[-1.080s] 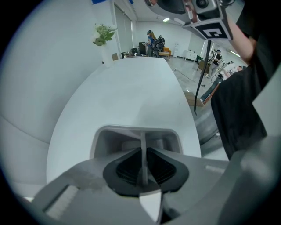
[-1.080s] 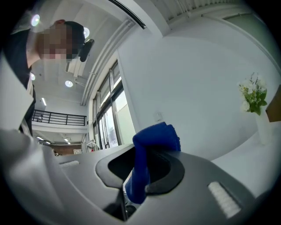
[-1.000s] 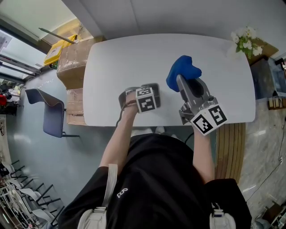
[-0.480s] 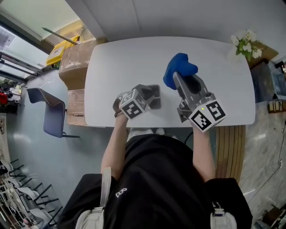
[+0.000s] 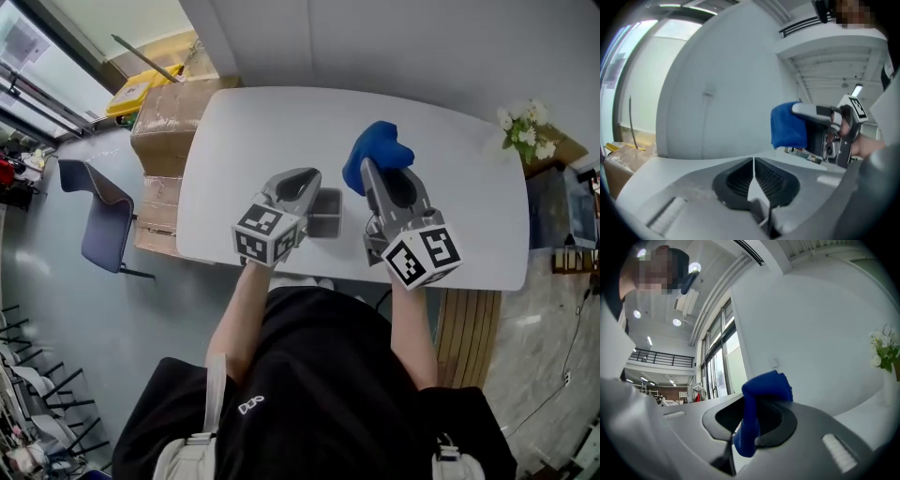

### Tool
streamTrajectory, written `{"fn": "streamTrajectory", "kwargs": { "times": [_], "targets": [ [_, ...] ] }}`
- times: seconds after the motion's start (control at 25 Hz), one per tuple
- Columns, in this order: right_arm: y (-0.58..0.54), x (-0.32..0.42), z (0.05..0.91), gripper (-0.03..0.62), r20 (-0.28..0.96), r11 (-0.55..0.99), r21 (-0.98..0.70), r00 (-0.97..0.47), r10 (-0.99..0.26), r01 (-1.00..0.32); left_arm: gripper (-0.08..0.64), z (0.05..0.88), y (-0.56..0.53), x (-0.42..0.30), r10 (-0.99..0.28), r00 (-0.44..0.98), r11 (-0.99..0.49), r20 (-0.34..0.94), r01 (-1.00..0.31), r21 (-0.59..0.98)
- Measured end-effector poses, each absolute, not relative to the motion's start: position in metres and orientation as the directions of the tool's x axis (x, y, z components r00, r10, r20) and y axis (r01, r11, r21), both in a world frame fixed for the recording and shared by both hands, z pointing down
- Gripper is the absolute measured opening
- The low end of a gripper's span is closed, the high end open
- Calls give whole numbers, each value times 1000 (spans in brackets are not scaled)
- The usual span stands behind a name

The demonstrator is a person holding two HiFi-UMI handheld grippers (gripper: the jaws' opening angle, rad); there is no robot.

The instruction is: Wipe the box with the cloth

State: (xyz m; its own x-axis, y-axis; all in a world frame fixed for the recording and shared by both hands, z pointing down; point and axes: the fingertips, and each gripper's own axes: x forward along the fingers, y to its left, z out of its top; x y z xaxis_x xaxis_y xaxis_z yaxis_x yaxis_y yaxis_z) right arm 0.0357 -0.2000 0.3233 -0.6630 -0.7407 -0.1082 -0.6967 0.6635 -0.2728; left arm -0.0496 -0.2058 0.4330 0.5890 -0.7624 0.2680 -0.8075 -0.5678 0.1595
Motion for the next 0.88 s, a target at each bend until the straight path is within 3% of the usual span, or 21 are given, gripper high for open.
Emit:
{"fn": "streamTrajectory", "kwargs": {
  "times": [0.28, 0.48, 0.88],
  "targets": [
    [-198, 18, 322, 63, -72, 655, -189, -655, -753, -732, -2, 359, -209, -66, -895, 441, -435, 73, -897, 81],
    [-197, 13, 321, 49, -59, 640, -150, -640, -766, -753, -2, 334, -202, -72, -919, 393, -394, -34, -918, 45],
    [-194, 15, 322, 49, -44, 624, -123, -624, -780, -772, -2, 334, -198, -70, -921, 387, -389, -50, -920, 38]
  ]
}}
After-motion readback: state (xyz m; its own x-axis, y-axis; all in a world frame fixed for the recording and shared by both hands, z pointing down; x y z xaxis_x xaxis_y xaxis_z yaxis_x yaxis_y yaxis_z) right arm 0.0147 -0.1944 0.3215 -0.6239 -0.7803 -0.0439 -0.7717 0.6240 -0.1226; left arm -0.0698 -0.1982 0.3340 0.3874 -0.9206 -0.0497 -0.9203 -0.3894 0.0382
